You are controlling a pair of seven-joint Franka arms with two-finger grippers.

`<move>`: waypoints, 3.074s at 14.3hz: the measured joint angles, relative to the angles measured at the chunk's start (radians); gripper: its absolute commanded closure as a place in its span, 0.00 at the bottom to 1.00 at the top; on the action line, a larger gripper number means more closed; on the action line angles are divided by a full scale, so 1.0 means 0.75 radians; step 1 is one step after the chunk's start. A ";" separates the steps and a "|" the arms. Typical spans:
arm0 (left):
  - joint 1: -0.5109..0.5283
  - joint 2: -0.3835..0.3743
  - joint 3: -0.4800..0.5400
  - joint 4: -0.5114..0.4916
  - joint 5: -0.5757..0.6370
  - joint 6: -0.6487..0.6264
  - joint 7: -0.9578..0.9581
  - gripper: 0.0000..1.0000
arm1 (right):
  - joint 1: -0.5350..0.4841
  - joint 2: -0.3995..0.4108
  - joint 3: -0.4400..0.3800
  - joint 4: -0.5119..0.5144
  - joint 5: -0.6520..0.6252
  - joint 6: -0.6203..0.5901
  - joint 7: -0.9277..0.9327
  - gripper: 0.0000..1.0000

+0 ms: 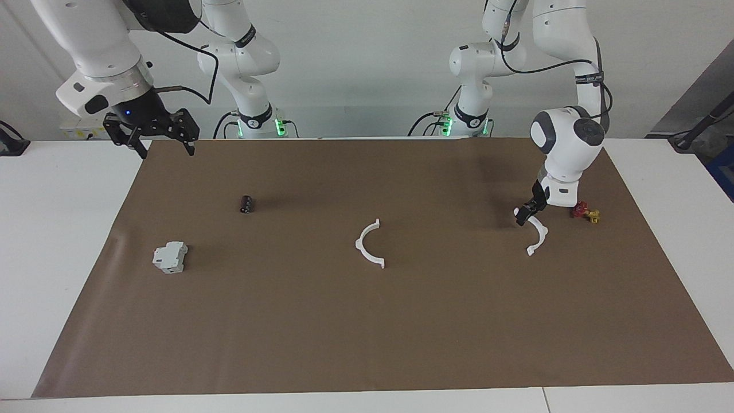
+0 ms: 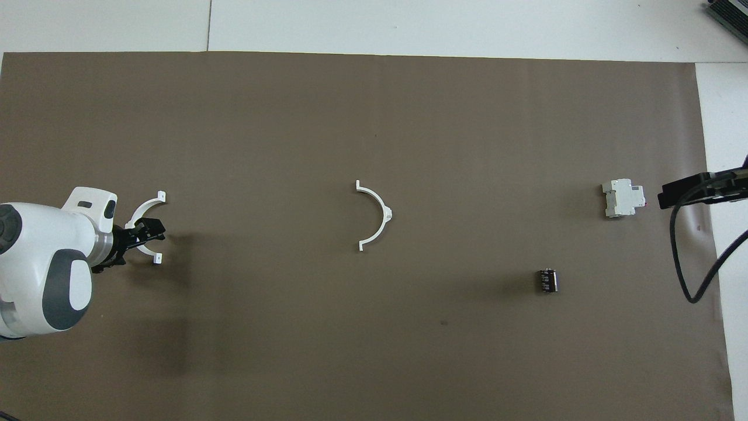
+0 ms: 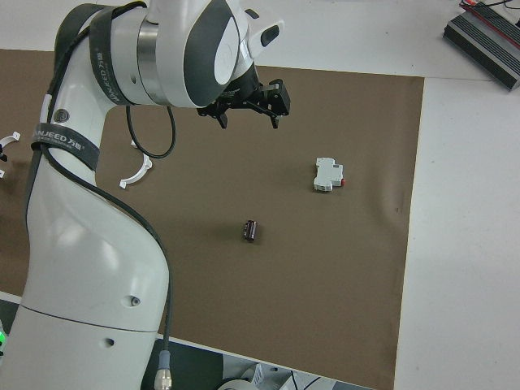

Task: Assemble drain pipe with both arms
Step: 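Grasp the second white half-ring clamp with the left gripper, then carry the second half-ring with the left gripper toward the placed half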

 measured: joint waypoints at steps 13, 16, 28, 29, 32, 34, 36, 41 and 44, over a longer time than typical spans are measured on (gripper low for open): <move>0.000 0.013 0.000 -0.007 0.000 0.025 -0.001 1.00 | -0.004 0.000 -0.014 0.002 0.000 0.000 0.000 0.00; -0.001 0.013 -0.001 -0.003 0.000 0.025 -0.004 1.00 | -0.003 0.000 -0.013 0.002 0.000 0.000 0.000 0.00; -0.495 0.080 -0.019 0.227 0.000 -0.085 -0.778 1.00 | -0.003 0.000 -0.013 0.002 0.000 0.000 0.000 0.00; -0.537 0.089 -0.020 0.236 0.000 -0.084 -0.851 1.00 | -0.003 0.000 -0.013 0.002 0.000 0.000 0.000 0.00; -0.665 0.201 -0.020 0.356 0.000 -0.085 -1.088 1.00 | -0.003 0.000 -0.013 0.002 0.000 0.000 0.000 0.00; -0.714 0.288 -0.019 0.452 0.000 -0.087 -1.166 1.00 | -0.003 0.000 -0.013 0.002 0.000 0.000 0.000 0.00; -0.727 0.336 -0.019 0.511 0.000 -0.089 -1.197 1.00 | -0.003 0.000 -0.013 0.002 0.000 0.000 0.000 0.00; -0.791 0.391 -0.019 0.545 0.000 -0.102 -1.265 1.00 | -0.003 0.000 -0.013 0.002 0.000 0.000 0.000 0.00; -0.850 0.401 -0.018 0.546 0.000 -0.109 -1.308 1.00 | -0.003 0.000 -0.013 0.002 0.000 0.000 0.000 0.00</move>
